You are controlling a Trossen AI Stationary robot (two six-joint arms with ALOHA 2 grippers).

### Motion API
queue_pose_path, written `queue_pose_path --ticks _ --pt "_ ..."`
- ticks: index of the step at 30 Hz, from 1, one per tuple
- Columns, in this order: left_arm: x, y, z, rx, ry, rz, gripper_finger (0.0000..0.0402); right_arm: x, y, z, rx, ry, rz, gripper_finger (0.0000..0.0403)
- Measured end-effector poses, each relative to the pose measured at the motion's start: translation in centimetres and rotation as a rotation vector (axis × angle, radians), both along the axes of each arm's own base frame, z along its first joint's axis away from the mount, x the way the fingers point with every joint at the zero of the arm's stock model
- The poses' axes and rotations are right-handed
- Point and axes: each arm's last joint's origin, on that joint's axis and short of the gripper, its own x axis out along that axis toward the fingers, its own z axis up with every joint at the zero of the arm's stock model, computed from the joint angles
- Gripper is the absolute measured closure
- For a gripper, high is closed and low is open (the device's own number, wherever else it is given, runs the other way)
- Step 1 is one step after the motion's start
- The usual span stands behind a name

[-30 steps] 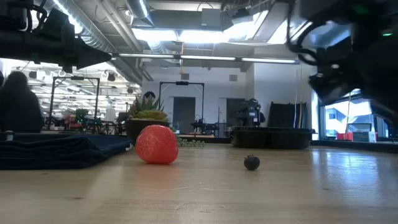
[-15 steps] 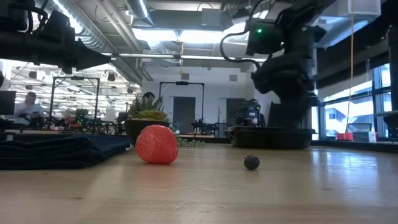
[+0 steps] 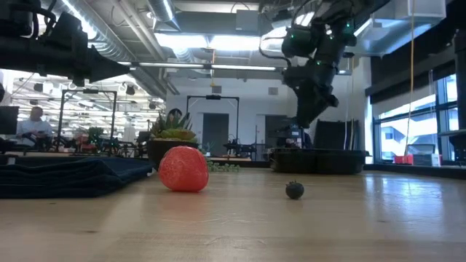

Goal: Pick and placing Produce into tupperware
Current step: Put the blackberry into the black container, then put the bottom blueberry into the black container

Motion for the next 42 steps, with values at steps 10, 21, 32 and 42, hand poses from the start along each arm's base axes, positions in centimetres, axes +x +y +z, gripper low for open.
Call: queue_pose_path --ticks 10,21,32,42 --pt "0.0 0.1 0.0 -0.002 0.000 0.024 0.0370 -2.8 -2.0 -3.6 0.007 0.080 -0.116 0.0284" --pt "0.0 0.1 0.0 -0.002 -0.001 0.024 0.0352 -2.7 -2.5 -4.5 -0.037 -0.002 -0.126 0.0283" --pt "0.0 0.1 0.0 -0.002 -0.001 0.024 0.0346 -2.6 -2.6 -4.5 -0.043 -0.023 -0.129 0.0202" --pt "0.0 0.1 0.0 -0.002 -0.001 0.024 0.0370 -1.5 -0.4 0.0 -0.083 -0.183 -0.045 0.0166"
